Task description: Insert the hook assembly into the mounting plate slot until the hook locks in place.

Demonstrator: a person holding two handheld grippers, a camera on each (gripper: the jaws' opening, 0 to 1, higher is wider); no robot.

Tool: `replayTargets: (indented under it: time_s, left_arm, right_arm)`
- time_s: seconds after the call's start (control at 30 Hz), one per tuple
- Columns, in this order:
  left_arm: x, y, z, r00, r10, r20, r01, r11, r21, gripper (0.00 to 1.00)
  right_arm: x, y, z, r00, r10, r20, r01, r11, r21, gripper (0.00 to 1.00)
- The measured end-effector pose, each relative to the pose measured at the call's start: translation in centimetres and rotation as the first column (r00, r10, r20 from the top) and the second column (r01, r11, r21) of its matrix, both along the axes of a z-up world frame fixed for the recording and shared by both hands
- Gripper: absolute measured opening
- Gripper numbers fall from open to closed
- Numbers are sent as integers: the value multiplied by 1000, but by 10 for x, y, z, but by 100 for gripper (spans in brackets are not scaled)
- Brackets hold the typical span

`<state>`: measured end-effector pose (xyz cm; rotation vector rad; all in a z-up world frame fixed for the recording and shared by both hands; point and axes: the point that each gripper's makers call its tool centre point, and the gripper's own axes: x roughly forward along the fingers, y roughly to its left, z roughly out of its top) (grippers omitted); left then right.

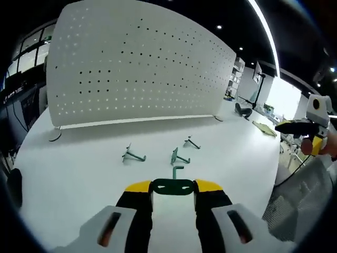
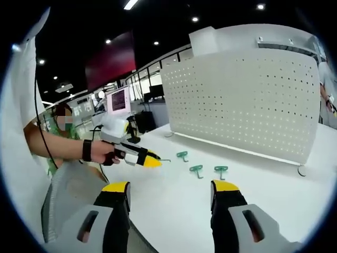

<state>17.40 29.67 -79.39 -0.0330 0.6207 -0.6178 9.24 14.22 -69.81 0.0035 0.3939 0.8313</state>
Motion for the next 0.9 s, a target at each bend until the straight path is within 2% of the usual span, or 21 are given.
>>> replayTargets:
  time_s: [0.13,0.37,0.47,0.63,0.7,0.8,0.9]
  left_arm:
    - [-6,-3,8,1000,-8,12,8,1000,-6,31]
    - [-15,-9,24,1000,16,-7,-16,997,-74,31]
    - [-19,-11,28,999,27,-36,-31,992,-126,31]
    - [-25,-15,30,998,18,-56,-26,991,-134,31]
    - [-28,-20,37,996,32,-84,-48,978,-203,31]
    - [-31,-23,45,998,24,-64,-37,974,-225,31]
    - [-32,-27,46,997,17,-74,-35,969,-243,31]
  right_arm:
    - [0,3,0,1000,17,1,-17,1000,1,61]
    - [-1,7,2,999,45,13,-45,999,6,61]
    - [-2,7,2,999,52,16,-52,999,5,60]
    - [-4,7,1,998,52,17,-53,999,15,59]
    - [-4,8,1,998,56,18,-56,998,18,58]
    - [-3,8,-1,998,60,16,-60,998,23,57]
    - [-4,9,-1,998,67,18,-68,997,22,57]
